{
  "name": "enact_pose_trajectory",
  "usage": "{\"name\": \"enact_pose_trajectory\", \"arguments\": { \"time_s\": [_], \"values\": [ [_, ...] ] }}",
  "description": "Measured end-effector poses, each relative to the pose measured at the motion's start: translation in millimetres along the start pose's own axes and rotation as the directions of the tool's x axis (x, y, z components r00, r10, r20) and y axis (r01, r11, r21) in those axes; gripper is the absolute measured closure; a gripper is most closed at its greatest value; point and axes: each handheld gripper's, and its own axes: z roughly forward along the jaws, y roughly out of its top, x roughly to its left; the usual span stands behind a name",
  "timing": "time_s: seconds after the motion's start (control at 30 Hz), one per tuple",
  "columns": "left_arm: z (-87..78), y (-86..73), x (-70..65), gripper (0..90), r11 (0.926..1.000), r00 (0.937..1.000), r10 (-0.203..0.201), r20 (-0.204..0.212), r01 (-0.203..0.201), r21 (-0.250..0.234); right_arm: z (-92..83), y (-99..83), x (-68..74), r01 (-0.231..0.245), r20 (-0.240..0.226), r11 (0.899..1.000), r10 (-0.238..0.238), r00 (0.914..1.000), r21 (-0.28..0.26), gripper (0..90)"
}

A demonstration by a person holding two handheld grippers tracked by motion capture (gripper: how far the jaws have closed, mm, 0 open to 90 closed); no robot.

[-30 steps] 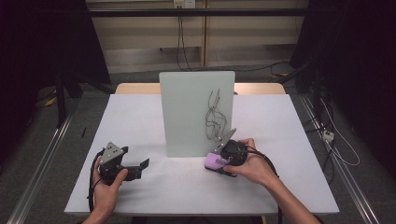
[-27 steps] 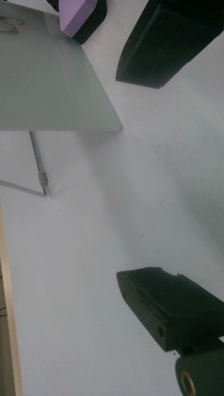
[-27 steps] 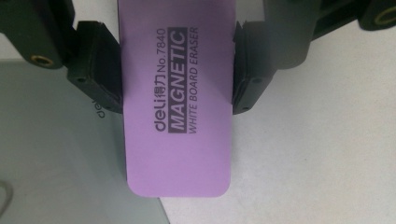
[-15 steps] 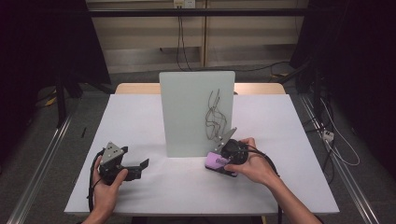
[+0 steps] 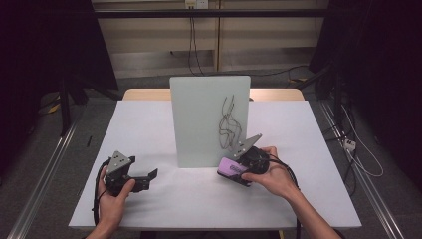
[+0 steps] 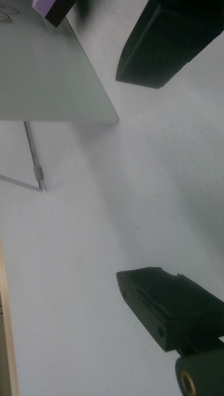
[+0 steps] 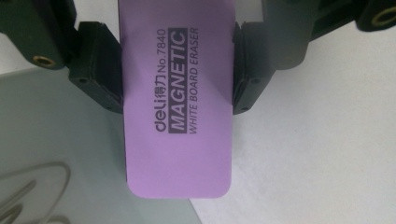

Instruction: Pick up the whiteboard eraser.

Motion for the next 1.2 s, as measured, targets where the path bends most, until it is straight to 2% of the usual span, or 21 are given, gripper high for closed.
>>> {"name": "enact_pose_trajectory", "arguments": {
  "time_s": [0.27,0.6,0.77,1.2],
  "values": [
    [-0.2,-1.7,1.6,5.4,1.0000,1.0000,-0.005,0.003,0.005,0.005,-4.8,-2.3,2.8,0.007,0.021,0.997,-0.006,0.9998,-0.072,41.5],
    [3.2,-4.2,6.9,5.4,0.9991,0.9991,-0.040,0.012,0.040,0.012,-11.3,-0.4,2.3,-0.002,0.036,0.991,0.007,0.9993,-0.132,41.5],
    [1.9,-3.7,7.3,5.4,0.9994,0.9994,-0.034,0.009,0.034,0.009,-13.2,0.2,3.5,0.007,0.051,0.989,0.001,0.9987,-0.150,41.6],
    [-0.4,-2.9,4.1,5.4,0.9995,0.9994,-0.032,0.012,0.032,0.004,-27.0,-3.0,5.3,0.004,0.095,0.973,0.018,0.9953,-0.231,41.6]
  ]
}}
